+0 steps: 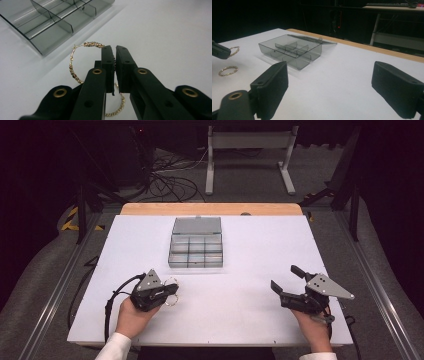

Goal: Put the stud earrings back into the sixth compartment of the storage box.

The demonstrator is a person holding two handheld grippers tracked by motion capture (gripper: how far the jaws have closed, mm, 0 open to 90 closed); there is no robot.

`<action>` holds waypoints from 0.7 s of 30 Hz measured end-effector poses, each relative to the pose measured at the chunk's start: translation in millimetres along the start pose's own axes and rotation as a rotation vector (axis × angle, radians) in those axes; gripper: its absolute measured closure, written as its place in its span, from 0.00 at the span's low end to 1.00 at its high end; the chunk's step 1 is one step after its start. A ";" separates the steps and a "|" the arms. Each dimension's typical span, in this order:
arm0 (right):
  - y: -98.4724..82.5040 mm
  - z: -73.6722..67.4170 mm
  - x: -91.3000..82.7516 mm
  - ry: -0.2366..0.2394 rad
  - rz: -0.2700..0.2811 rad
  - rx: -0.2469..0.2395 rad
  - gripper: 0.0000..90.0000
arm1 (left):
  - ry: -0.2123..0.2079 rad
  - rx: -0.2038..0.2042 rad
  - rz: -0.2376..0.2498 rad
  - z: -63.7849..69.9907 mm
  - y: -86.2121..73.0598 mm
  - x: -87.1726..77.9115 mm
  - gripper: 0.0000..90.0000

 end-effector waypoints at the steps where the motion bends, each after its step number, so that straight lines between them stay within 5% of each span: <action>1: 0.1 -0.2 -0.1 0.003 0.001 -0.001 0.16 | -0.010 -0.007 0.006 -0.6 1.4 0.2 0.95; 9: 0.1 -0.2 -0.6 0.001 0.005 -0.008 0.15 | -0.032 -0.017 0.058 -8.5 15.6 1.6 0.95; 21: -1.7 -3.3 2.2 0.011 -0.007 -0.026 0.10 | -0.057 -0.015 0.055 -14.2 41.9 18.0 0.95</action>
Point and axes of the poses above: each handheld gripper's, and its own axes: x roughly forward along the jaws, y roughly out of its top, z roughly to its right, the point moved 2 cm from there along x, roughly forward along the jaws, and after that the axes turned 13 degrees about -y, right-handed, at the moved point
